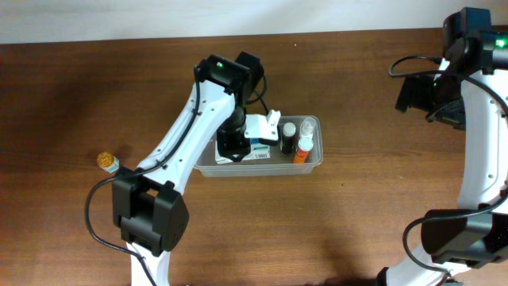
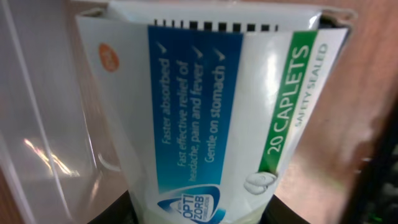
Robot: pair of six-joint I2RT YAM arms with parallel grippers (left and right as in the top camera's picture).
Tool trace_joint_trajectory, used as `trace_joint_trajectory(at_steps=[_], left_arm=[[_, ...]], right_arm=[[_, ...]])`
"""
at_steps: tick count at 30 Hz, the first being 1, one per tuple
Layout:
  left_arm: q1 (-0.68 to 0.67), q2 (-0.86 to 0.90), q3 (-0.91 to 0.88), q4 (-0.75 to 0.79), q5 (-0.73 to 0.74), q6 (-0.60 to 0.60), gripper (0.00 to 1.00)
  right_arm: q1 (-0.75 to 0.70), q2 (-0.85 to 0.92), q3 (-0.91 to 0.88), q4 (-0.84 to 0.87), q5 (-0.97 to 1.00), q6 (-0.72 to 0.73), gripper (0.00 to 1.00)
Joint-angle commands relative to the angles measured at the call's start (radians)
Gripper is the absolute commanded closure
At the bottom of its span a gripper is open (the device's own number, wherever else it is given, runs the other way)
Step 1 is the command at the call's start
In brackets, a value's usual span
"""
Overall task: Pack container
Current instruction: 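Lower the Panadol box into the container's left half and release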
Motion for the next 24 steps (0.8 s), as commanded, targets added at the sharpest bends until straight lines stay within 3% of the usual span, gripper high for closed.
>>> trace_joint_trajectory(at_steps=[1,7,24], left_arm=[[0.0,-0.017,-0.063,0.062,0.011,0.134,0.55],[0.009,-0.017,-0.091,0.176,-0.016,0.139,0.55],[0.057,0.021,-0.224,0.297,-0.013,0.138,0.55]], right_arm=[[-0.003,-0.005,0.013,0.0,0.005,0.001,0.02],[-0.003,-0.005,0.013,0.0,0.005,0.001,0.02],[-0.003,-0.005,0.013,0.0,0.005,0.001,0.02]])
